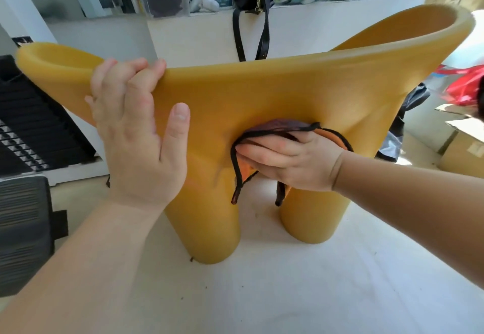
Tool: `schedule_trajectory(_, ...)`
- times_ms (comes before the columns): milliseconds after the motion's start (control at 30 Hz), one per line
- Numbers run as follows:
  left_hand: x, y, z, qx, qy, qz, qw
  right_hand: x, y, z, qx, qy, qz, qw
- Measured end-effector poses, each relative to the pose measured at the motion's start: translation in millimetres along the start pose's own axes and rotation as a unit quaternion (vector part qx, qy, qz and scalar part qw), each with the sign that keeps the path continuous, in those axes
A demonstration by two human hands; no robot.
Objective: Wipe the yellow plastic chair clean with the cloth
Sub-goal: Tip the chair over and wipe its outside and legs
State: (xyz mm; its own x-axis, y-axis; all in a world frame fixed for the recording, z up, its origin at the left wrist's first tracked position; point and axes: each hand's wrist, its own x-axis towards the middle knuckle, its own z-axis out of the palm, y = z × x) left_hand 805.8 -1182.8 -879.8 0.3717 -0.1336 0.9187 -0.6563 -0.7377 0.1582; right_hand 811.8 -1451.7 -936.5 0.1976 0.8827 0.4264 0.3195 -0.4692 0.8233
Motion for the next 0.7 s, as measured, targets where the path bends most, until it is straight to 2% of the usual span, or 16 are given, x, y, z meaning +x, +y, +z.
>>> schedule_trajectory(67,1,0,1,0.004,0.005,-0.003,1.0,-3,11,-5,-0.014,0.005,0.0,1.0)
schedule_trajectory(233,2,1,-2,-0.001,0.002,-0.008,1.0,-38,28,-17,-0.084,-0.057,0.057,0.993)
schedule_trajectory(300,2,1,-2,-0.001,-0.002,-0.006,1.0,-35,28,-19,-0.074,-0.064,0.062,0.993)
schedule_trajectory(467,3,3,1,-0.007,0.029,0.008,1.0,52,-16,10,0.029,-0.043,-0.053,0.997)
schedule_trajectory(533,4,3,1,-0.01,0.043,0.007,0.999,71,-31,18,0.029,-0.05,-0.081,0.995)
schedule_trajectory(700,6,0,0,-0.015,0.048,-0.001,0.999,-4,12,-5,-0.056,-0.121,-0.08,0.988)
